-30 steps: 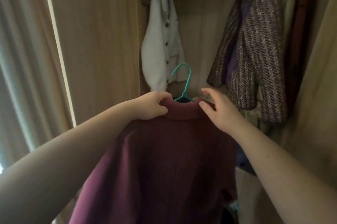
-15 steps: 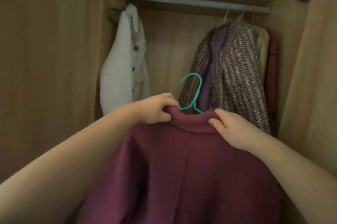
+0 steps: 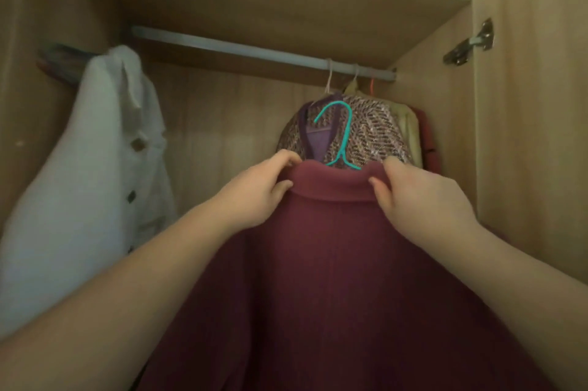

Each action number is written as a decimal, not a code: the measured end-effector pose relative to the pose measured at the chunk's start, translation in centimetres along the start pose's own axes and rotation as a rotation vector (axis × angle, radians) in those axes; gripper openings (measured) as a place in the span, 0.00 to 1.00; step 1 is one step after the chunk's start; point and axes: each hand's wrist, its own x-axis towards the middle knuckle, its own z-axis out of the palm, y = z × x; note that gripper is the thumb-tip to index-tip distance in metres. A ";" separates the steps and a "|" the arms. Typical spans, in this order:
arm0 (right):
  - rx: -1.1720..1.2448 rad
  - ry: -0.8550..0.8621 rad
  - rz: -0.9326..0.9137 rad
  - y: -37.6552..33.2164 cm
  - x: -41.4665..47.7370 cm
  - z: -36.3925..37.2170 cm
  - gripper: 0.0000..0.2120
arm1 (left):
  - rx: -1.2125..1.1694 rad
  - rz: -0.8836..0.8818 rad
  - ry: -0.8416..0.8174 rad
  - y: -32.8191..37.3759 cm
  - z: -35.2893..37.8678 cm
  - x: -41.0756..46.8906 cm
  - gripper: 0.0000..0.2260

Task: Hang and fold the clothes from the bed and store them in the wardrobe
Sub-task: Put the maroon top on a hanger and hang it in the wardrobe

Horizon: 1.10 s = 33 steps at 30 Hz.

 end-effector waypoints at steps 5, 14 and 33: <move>-0.078 0.121 -0.013 2.8 6.4 4.5 0.15 | 0.165 0.109 0.236 -2.0 2.0 5.8 0.25; -0.210 0.219 -0.010 6.1 19.3 12.4 0.13 | 0.351 0.152 0.287 -5.9 6.6 17.4 0.26; -0.265 0.144 0.035 2.5 33.5 24.3 0.20 | 0.289 0.049 0.323 -20.8 9.2 31.7 0.28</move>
